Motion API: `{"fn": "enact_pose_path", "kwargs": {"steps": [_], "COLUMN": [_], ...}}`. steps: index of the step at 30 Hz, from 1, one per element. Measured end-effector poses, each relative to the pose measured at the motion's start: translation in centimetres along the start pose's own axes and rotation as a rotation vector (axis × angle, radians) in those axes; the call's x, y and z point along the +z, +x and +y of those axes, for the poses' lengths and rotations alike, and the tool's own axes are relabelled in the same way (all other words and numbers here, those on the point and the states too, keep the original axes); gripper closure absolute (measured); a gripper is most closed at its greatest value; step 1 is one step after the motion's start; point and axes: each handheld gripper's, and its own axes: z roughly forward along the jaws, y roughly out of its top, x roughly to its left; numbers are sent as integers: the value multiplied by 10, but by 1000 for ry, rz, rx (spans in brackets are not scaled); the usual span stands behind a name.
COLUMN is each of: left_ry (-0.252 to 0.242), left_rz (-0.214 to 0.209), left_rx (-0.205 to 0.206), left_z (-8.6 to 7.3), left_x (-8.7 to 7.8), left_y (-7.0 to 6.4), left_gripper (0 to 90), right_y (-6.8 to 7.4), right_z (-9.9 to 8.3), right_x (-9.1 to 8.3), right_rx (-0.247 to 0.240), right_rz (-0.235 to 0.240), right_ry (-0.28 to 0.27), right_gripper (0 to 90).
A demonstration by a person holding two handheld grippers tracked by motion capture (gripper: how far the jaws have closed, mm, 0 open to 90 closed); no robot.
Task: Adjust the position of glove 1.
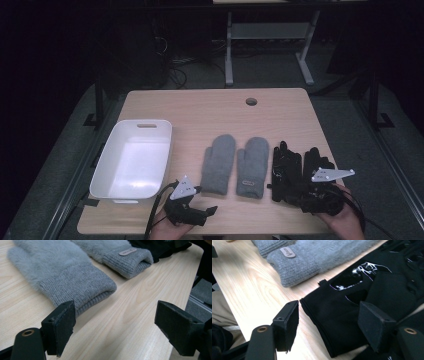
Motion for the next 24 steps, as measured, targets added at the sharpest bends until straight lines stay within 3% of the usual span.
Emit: {"fn": "enact_pose_path", "kwargs": {"steps": [13,18,24], "left_ry": [-16,-35,-49], "left_rz": [4,18,26], "left_rx": [23,14,15], "left_z": [1,1,2], "left_x": [-3,-10,-14], "left_y": [-3,-2,2], "left_gripper": [173,173,173], "right_y": [15,25,33], "right_z": [9,18,40], "right_x": [4,10,18], "right_rx": [-41,-57,-109], "right_rz": [10,14,7], "right_ry": [-10,10,46], "right_gripper": [313,307,303]}}
